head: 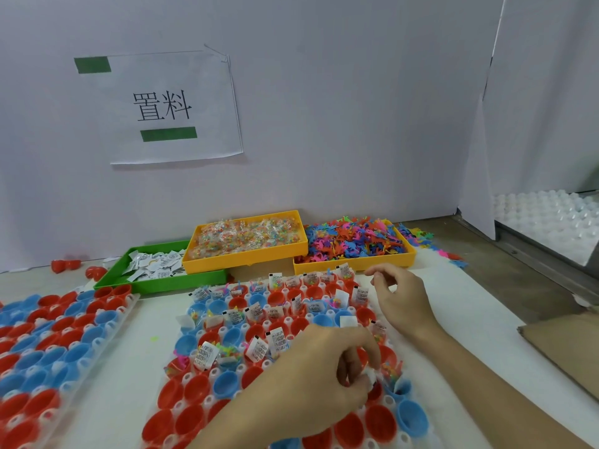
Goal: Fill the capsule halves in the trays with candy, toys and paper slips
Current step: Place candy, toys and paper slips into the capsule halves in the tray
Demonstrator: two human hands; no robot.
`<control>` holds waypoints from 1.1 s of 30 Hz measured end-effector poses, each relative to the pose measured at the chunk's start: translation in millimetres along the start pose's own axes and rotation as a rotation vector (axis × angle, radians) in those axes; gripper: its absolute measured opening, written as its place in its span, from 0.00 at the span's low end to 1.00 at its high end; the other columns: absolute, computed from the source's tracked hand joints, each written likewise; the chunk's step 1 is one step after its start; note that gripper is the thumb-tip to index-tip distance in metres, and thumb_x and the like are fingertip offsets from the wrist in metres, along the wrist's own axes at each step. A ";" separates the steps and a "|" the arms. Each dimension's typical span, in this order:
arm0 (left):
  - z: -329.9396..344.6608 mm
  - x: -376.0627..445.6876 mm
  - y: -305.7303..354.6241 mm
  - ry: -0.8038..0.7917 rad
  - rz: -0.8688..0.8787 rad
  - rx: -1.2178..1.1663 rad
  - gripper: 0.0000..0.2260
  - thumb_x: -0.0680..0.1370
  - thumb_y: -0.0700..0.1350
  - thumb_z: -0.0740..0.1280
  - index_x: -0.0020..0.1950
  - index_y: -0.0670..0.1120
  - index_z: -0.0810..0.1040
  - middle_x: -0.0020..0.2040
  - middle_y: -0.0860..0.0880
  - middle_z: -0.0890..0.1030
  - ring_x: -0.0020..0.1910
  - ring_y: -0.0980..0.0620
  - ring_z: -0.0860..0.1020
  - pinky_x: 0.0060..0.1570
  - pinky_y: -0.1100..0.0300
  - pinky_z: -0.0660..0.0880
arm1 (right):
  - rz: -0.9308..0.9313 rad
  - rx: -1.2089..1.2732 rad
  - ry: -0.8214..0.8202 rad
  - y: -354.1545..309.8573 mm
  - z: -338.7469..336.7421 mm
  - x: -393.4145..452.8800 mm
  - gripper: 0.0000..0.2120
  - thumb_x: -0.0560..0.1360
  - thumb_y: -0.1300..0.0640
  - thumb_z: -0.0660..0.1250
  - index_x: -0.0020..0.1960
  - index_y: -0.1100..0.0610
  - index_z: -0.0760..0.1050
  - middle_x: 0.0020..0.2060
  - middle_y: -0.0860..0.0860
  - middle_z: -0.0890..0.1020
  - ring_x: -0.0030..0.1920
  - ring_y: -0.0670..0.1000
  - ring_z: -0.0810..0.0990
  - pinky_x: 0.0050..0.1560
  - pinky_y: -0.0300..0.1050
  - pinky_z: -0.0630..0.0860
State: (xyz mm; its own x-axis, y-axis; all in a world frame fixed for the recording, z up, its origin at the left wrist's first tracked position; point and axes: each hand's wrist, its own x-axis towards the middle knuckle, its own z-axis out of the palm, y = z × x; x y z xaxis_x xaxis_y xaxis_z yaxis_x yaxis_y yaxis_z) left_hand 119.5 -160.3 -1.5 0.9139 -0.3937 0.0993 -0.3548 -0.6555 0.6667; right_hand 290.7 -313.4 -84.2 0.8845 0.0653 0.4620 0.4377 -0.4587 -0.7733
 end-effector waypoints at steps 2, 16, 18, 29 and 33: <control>1.1 1.7 0.8 -0.017 -0.009 0.018 0.06 0.77 0.42 0.68 0.49 0.54 0.79 0.36 0.53 0.77 0.33 0.60 0.73 0.34 0.67 0.72 | 0.003 -0.001 0.001 0.5 0.0 -0.1 0.10 0.81 0.63 0.62 0.50 0.50 0.78 0.44 0.44 0.80 0.45 0.40 0.77 0.43 0.28 0.69; 4.5 7.7 -0.7 -0.016 -0.041 0.033 0.08 0.77 0.43 0.70 0.51 0.55 0.76 0.40 0.53 0.80 0.36 0.59 0.76 0.40 0.66 0.77 | 0.011 -0.008 0.001 -0.4 0.1 0.5 0.10 0.81 0.63 0.62 0.49 0.50 0.78 0.44 0.44 0.79 0.45 0.39 0.77 0.42 0.25 0.69; 2.8 7.1 -2.6 0.007 -0.040 0.021 0.09 0.77 0.43 0.71 0.49 0.57 0.76 0.39 0.55 0.79 0.36 0.61 0.75 0.39 0.69 0.76 | 0.011 -0.014 -0.001 -0.5 0.3 0.8 0.10 0.81 0.63 0.62 0.49 0.50 0.78 0.43 0.43 0.79 0.45 0.39 0.77 0.42 0.25 0.68; 11.6 13.8 -14.8 0.034 -0.002 0.081 0.10 0.74 0.46 0.75 0.47 0.56 0.75 0.37 0.57 0.77 0.33 0.62 0.74 0.38 0.67 0.77 | 0.018 -0.014 0.000 0.1 -0.8 1.3 0.10 0.81 0.63 0.62 0.50 0.51 0.79 0.45 0.45 0.80 0.46 0.40 0.77 0.43 0.27 0.69; 1.4 5.4 -20.1 0.111 0.035 0.017 0.09 0.72 0.56 0.74 0.44 0.57 0.76 0.36 0.56 0.77 0.33 0.61 0.74 0.34 0.68 0.72 | 0.012 0.009 -0.004 0.7 -2.7 0.8 0.10 0.81 0.64 0.62 0.50 0.52 0.79 0.45 0.46 0.81 0.47 0.42 0.77 0.44 0.28 0.70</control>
State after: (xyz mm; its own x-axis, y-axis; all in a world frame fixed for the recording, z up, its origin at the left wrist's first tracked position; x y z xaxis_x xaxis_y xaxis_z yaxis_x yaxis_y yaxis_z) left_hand 131.3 -150.1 -15.4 0.9166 -0.3438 0.2043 -0.3898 -0.6538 0.6486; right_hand 291.3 -316.1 -83.2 0.8902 0.0634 0.4511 0.4287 -0.4515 -0.7825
